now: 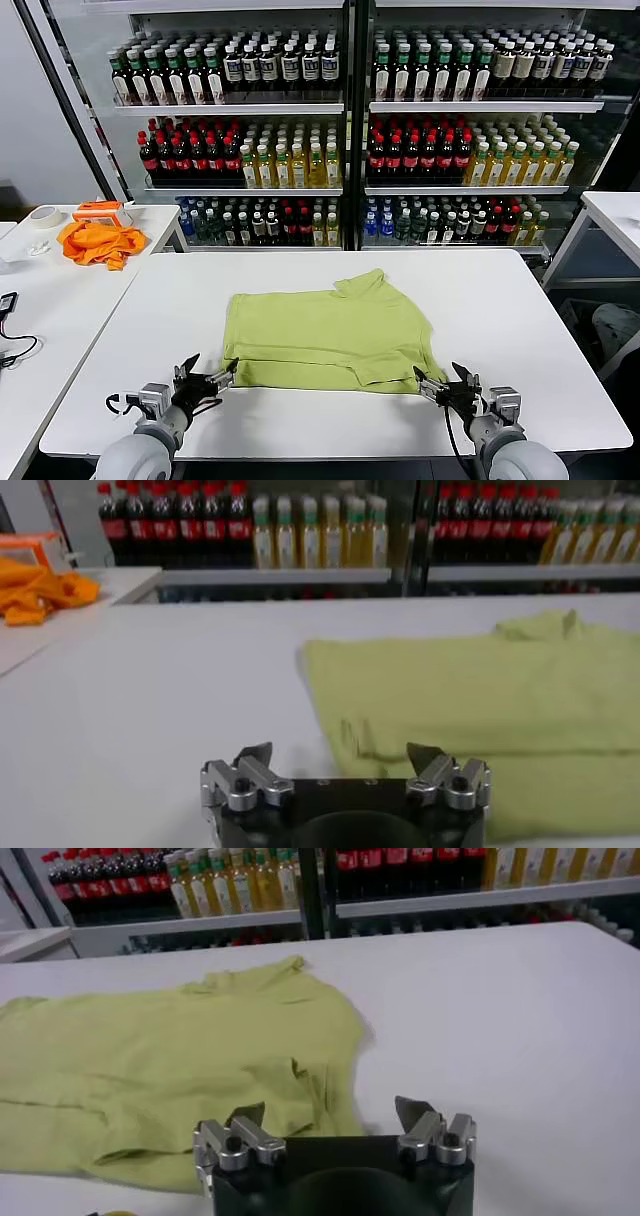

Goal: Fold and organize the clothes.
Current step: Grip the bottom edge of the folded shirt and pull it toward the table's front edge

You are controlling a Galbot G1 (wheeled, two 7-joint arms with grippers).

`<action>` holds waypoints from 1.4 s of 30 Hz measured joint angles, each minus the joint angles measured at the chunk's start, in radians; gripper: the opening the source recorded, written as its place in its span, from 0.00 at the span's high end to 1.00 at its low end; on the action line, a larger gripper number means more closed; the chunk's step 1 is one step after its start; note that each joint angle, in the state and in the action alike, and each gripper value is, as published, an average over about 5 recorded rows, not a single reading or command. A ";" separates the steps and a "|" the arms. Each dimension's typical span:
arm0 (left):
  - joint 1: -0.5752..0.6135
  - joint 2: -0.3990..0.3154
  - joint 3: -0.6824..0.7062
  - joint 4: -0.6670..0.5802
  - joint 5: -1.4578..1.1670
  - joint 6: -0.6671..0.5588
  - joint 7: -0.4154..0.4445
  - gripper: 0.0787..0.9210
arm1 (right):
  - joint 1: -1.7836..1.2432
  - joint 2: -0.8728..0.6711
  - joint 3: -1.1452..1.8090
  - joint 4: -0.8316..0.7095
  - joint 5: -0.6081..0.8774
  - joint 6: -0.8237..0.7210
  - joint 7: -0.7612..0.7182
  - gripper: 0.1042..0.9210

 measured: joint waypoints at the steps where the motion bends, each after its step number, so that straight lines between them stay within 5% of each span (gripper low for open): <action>1: 0.005 -0.001 -0.001 -0.003 0.001 0.005 -0.002 0.16 | -0.003 0.003 -0.003 -0.002 -0.007 0.005 0.002 0.19; 18: 0.029 -0.011 0.021 -0.034 0.010 0.037 -0.013 0.75 | -0.015 0.026 -0.020 -0.027 -0.038 0.059 0.004 0.79; 25: 0.037 -0.019 0.016 -0.046 0.012 0.042 0.000 0.98 | -0.053 0.030 0.001 0.010 -0.035 0.053 0.000 0.96; 42: 0.220 0.029 -0.092 -0.218 0.022 0.084 0.013 1.00 | -0.308 0.025 0.078 0.191 -0.092 0.069 0.002 0.97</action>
